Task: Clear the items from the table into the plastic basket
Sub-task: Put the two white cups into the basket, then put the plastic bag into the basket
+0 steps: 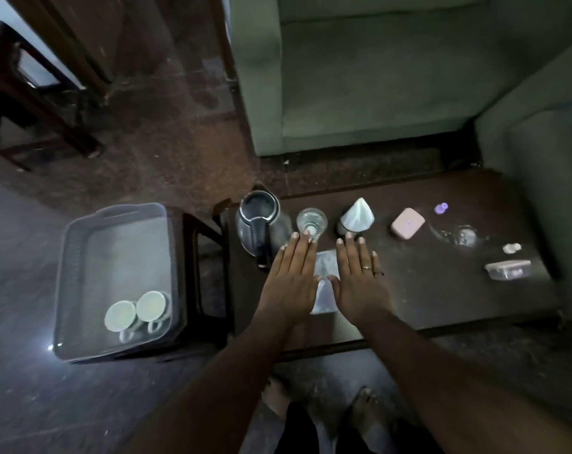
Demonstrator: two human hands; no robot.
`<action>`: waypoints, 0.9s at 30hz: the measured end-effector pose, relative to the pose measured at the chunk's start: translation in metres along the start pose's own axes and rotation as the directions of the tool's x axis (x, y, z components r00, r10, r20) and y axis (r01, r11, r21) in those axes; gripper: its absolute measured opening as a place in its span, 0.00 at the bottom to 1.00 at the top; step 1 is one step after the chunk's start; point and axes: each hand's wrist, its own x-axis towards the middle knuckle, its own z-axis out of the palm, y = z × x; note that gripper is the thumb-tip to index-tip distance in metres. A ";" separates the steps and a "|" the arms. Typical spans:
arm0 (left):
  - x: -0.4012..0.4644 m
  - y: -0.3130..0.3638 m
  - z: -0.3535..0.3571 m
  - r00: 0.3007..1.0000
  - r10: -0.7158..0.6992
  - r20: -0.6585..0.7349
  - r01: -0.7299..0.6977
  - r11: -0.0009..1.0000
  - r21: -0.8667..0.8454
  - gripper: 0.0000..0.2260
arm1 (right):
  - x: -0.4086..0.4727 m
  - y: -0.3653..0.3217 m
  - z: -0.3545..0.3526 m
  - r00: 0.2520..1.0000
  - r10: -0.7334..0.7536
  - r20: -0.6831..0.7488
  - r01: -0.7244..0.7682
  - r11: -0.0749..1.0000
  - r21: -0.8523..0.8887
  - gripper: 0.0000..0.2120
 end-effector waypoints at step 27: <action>0.096 -0.024 0.100 0.877 -0.172 0.448 0.455 0.592 -0.665 0.07 | -0.026 0.044 0.138 0.898 0.440 0.010 -0.264 0.520 0.812 0.44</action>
